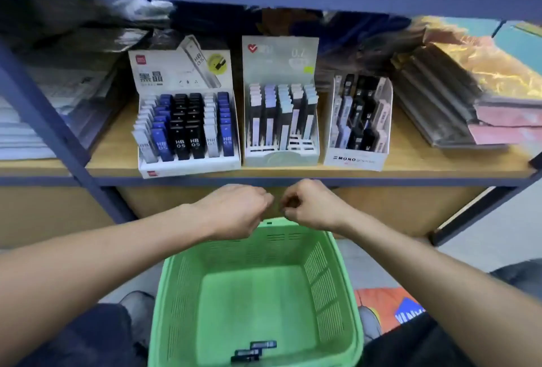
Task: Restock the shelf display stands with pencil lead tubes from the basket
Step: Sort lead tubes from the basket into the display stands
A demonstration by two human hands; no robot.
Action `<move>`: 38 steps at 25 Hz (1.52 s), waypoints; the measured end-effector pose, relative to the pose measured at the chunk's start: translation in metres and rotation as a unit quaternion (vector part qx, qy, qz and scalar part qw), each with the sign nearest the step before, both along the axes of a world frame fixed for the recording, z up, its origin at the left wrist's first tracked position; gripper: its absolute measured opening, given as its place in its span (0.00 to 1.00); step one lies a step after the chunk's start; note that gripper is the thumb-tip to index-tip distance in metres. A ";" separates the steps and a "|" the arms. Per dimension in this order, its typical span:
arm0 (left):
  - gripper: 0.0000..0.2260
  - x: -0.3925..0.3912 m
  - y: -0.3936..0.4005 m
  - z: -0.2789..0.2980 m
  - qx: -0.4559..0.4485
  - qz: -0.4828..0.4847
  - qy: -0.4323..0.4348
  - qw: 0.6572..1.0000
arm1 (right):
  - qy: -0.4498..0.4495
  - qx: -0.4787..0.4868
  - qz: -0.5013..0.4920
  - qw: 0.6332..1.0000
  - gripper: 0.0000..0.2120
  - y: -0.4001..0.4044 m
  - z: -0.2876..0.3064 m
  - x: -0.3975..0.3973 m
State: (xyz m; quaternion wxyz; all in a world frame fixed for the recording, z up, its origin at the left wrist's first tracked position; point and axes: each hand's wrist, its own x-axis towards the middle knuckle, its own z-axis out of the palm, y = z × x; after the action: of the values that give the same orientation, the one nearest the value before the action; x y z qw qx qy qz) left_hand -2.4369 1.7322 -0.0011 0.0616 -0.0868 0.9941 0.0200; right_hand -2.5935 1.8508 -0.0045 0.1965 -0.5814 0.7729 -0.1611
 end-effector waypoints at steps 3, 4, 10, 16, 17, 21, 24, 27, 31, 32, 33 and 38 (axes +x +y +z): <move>0.10 0.033 0.005 -0.068 0.042 0.067 -0.154 0.985 | -0.004 0.149 0.048 0.988 0.10 0.000 -0.077 0.039; 0.12 0.041 0.008 -0.090 0.055 0.085 -0.183 0.978 | -0.007 0.186 0.051 0.981 0.11 0.001 -0.100 0.048; 0.12 0.065 0.042 -0.202 0.143 0.128 -0.279 0.941 | 0.001 0.304 0.104 0.947 0.11 0.018 -0.211 0.072; 0.06 0.055 0.074 -0.268 0.176 0.068 -0.340 0.921 | 0.073 0.367 0.190 0.908 0.11 0.037 -0.282 0.084; 0.06 0.055 0.078 -0.277 0.177 0.063 -0.344 0.920 | 0.084 0.370 0.201 0.903 0.09 0.039 -0.289 0.085; 0.09 0.060 0.093 -0.308 0.188 0.050 -0.343 0.919 | 0.097 0.355 0.229 0.901 0.08 0.044 -0.310 0.095; 0.12 0.059 0.093 -0.319 0.181 0.021 -0.332 0.925 | 0.093 0.338 0.242 0.905 0.08 0.044 -0.319 0.096; 0.11 0.058 0.090 -0.322 0.146 -0.012 -0.312 0.939 | 0.118 0.314 0.239 0.911 0.08 0.044 -0.322 0.088; 0.12 0.061 0.085 -0.321 0.151 0.012 -0.285 0.946 | 0.136 0.311 0.186 0.922 0.06 0.050 -0.322 0.071; 0.14 0.062 0.082 -0.320 0.173 0.016 -0.281 0.944 | 0.130 0.315 0.178 0.923 0.06 0.052 -0.322 0.069; 0.15 0.064 0.079 -0.320 0.192 0.018 -0.281 0.940 | 0.123 0.317 0.173 0.924 0.06 0.052 -0.323 0.069; 0.16 0.070 0.070 -0.324 0.175 -0.008 -0.296 0.939 | 0.094 0.327 0.152 0.928 0.07 0.050 -0.328 0.070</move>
State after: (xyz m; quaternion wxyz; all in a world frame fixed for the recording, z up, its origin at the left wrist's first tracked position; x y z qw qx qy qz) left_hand -2.3671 1.8023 -0.3253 0.3670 -0.0684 0.9126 0.1666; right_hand -2.5240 1.9010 -0.3330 0.3237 -0.6078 0.7004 0.1878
